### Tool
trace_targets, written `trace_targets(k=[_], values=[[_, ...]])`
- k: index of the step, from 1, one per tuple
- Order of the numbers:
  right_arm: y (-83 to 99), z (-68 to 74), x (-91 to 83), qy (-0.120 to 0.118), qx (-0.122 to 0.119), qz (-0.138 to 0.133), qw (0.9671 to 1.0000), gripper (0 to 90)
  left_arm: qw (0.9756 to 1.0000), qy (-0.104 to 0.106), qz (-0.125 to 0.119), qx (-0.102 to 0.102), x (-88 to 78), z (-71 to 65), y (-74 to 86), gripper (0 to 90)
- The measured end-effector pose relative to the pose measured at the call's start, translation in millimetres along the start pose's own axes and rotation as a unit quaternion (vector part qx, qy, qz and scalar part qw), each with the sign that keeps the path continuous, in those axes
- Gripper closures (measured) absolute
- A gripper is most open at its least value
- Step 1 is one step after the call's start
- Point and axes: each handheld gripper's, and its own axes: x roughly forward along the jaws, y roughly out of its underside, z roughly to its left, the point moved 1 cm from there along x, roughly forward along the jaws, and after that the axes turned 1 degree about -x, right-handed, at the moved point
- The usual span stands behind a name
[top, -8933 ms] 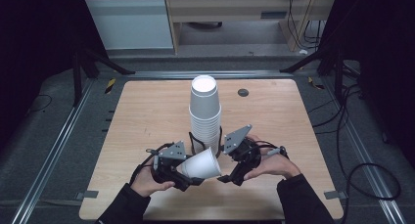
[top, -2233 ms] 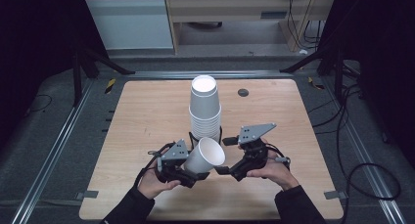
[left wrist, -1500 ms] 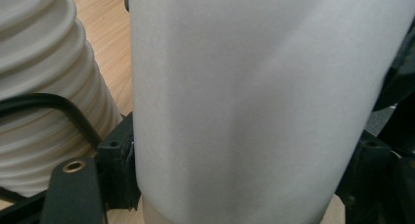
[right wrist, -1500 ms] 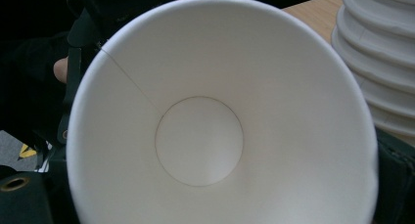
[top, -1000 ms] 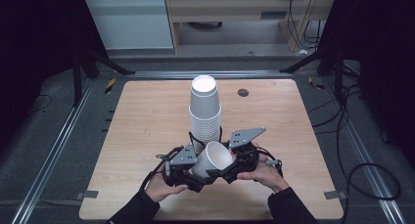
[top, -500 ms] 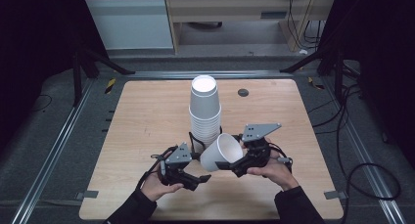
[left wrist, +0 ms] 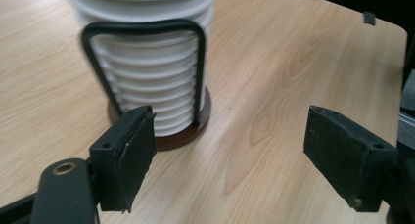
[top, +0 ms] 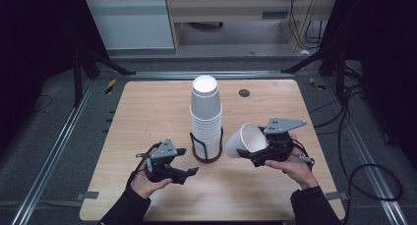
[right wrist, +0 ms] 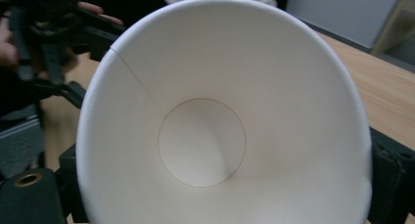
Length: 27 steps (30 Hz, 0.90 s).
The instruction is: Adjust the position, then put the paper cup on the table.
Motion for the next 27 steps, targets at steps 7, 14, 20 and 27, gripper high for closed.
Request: trace_targets(k=[7,14,20,27], values=[[2.1,-16.2,-10.0,0.053,0.012,0.011,0.9985,9.4,0.9990,-0.031,0.007,-0.031,-10.9,16.1,8.9,19.0],[1.8,-34.8,-13.7,0.107,0.031,0.029,0.9934,9.3,0.9955,-0.067,0.003,-0.067,-20.3,32.3,16.4,18.2],[0.9,-48.5,-14.5,0.143,0.043,0.047,0.9876,9.3,0.9929,-0.084,0.005,-0.084,-24.8,41.6,20.8,17.7],[-1.1,-68.4,-20.1,0.193,0.059,0.075,0.9765,9.3,0.9886,-0.106,0.009,-0.107,-29.9,52.8,26.6,17.5]])
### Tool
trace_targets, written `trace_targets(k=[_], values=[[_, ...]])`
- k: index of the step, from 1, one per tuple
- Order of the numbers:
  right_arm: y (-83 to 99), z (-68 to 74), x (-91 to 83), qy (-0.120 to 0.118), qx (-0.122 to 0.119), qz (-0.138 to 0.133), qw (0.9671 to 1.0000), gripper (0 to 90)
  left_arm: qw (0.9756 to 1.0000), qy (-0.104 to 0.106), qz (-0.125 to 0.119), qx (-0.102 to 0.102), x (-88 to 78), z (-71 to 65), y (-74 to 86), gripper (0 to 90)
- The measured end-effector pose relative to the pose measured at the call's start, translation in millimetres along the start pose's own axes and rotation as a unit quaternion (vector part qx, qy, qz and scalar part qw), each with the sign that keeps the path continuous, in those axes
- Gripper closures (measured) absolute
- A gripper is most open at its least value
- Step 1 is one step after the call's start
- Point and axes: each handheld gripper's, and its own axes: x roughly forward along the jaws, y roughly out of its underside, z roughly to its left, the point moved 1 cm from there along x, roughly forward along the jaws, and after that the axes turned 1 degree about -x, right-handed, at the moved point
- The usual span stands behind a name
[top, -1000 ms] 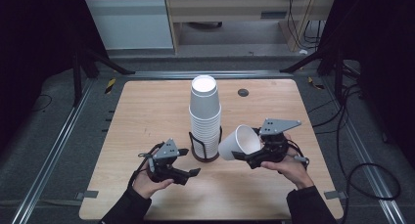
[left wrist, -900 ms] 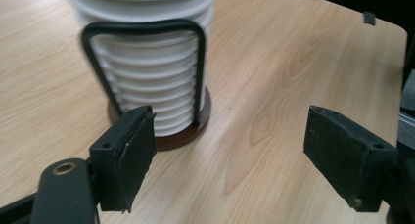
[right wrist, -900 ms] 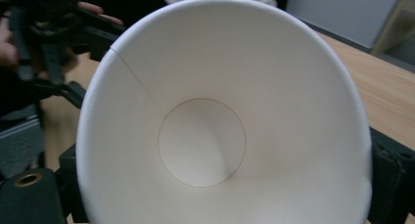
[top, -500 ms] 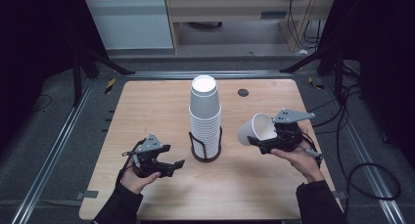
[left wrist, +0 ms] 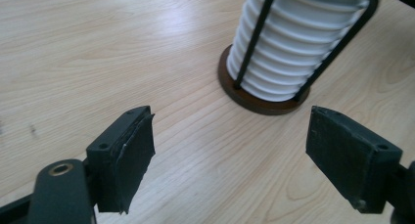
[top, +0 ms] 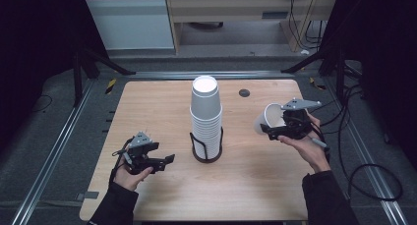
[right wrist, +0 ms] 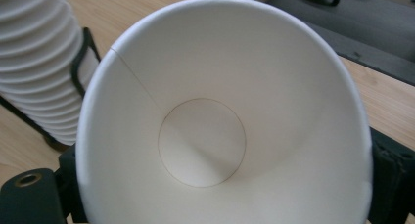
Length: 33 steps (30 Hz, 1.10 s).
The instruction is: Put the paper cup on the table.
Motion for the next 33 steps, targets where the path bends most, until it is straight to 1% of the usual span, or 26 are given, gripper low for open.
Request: trace_targets(k=[3,5,7,10,16,22,27,31,33], values=[[0.2,-8.3,1.7,0.015,0.003,0.012,0.9998,9.3,0.9999,-0.007,0.001,-0.007,0.1,4.6,2.1,17.3],[0.7,-14.5,3.7,0.027,0.009,0.019,0.9994,9.3,0.9998,-0.013,0.004,-0.012,0.0,7.7,3.3,17.2],[1.5,-17.8,6.1,0.036,0.011,0.027,0.9989,9.3,0.9998,-0.017,0.004,-0.014,-0.2,9.1,4.0,17.2],[3.1,-22.7,10.5,0.052,0.013,0.043,0.9976,9.3,0.9996,-0.023,0.007,-0.017,-1.5,11.5,5.4,17.3],[7.0,-35.0,19.4,0.072,0.023,0.066,0.9949,9.3,0.9992,-0.030,0.006,-0.026,-3.7,15.8,7.6,17.1],[12.3,-45.5,27.3,0.083,0.042,0.085,0.9920,9.3,0.9989,-0.035,0.004,-0.030,-5.7,18.6,8.5,17.2],[17.9,-51.5,34.0,0.088,0.050,0.103,0.9895,9.3,0.9987,-0.040,0.011,-0.029,-4.4,20.3,10.3,17.3],[24.5,-53.7,39.6,0.092,0.049,0.120,0.9872,9.2,0.9985,-0.043,0.013,-0.030,-4.2,21.3,11.1,17.3],[27.3,-54.1,42.3,0.097,0.047,0.132,0.9854,9.2,0.9984,-0.045,0.014,-0.032,-4.4,21.8,11.3,17.2]])
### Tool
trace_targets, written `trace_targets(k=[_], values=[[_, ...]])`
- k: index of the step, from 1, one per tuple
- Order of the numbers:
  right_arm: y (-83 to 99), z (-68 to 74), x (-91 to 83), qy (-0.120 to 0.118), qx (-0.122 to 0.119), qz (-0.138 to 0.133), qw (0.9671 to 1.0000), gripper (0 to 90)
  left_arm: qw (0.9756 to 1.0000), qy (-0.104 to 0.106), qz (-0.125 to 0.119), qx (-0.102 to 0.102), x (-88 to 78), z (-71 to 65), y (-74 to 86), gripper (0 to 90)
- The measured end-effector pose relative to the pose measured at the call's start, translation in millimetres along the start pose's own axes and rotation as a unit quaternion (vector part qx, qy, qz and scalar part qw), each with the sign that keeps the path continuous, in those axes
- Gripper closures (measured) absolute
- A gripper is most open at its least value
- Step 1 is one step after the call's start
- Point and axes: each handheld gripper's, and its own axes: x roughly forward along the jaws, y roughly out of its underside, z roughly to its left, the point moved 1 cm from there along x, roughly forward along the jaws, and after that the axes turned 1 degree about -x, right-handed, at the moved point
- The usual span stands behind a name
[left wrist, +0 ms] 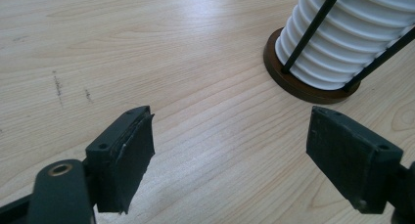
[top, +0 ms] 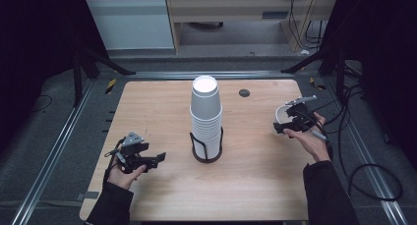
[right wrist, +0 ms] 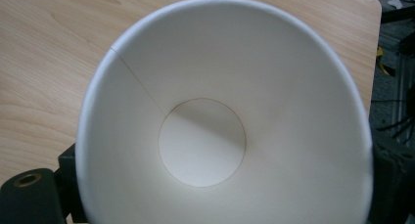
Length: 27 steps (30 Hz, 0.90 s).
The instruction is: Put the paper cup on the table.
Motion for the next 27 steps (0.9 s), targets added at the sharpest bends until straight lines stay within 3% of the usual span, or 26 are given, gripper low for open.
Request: trace_targets(k=[11,27], values=[[4.3,-2.0,15.3,0.019,-0.008,0.045,0.9988,9.1,1.0000,-0.007,0.000,-0.002,-1.8,3.4,0.5,17.2],[11.8,-3.7,29.7,0.014,-0.006,0.069,0.9975,8.8,1.0000,-0.007,-0.002,0.007,-2.5,0.9,-0.8,17.3]])
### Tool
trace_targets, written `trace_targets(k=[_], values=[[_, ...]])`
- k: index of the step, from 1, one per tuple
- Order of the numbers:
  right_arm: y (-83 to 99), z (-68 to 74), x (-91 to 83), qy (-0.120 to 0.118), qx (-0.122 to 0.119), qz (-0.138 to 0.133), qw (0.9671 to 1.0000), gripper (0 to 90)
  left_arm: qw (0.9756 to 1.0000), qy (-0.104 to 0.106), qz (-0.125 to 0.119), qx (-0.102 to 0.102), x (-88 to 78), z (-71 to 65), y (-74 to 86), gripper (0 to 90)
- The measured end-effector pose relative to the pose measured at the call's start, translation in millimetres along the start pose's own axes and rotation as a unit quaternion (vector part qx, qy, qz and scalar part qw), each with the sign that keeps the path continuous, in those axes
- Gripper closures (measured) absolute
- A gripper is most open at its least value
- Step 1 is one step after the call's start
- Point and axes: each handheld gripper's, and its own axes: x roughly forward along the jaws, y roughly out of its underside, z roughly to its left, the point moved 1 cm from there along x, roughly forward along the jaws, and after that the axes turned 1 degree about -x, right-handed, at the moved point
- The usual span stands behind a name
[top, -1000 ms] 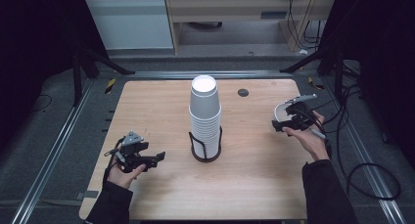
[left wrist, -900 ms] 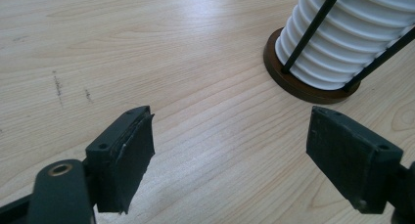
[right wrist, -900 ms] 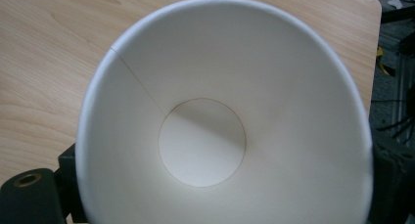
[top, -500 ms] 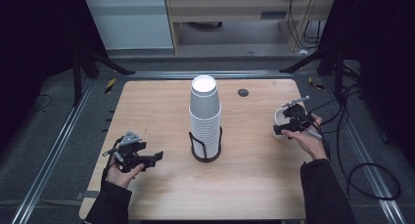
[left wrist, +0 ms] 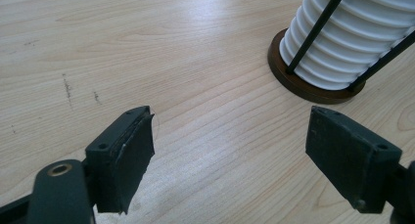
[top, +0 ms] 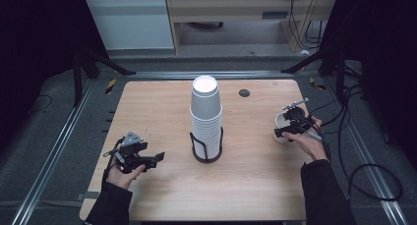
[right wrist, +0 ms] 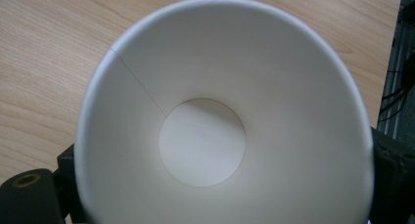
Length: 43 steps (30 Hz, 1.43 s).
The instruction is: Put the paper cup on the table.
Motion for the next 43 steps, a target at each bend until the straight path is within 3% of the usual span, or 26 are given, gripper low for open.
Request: trace_targets(k=[16,26,32,36,43], values=[[5.9,0.1,7.0,-0.014,0.001,0.010,0.9999,6.7,1.0000,0.001,0.002,0.003,1.1,-0.3,0.5,16.9],[5.2,-1.2,0.5,-0.027,0.011,-0.004,0.9996,3.1,1.0000,0.003,0.000,0.002,0.1,-0.4,0.1,16.6],[2.5,-2.2,-13.4,-0.025,0.016,-0.028,0.9992,2.3,1.0000,0.004,-0.001,0.003,-0.6,-0.5,-0.3,16.4],[-2.8,-0.5,-31.7,-0.029,0.010,-0.060,0.9977,2.1,1.0000,0.004,-0.002,0.003,-1.2,-0.8,-0.6,16.2],[-0.7,5.3,-67.8,-0.033,0.022,-0.119,0.9921,2.3,1.0000,0.001,0.000,0.003,-1.8,1.9,0.2,15.5]])
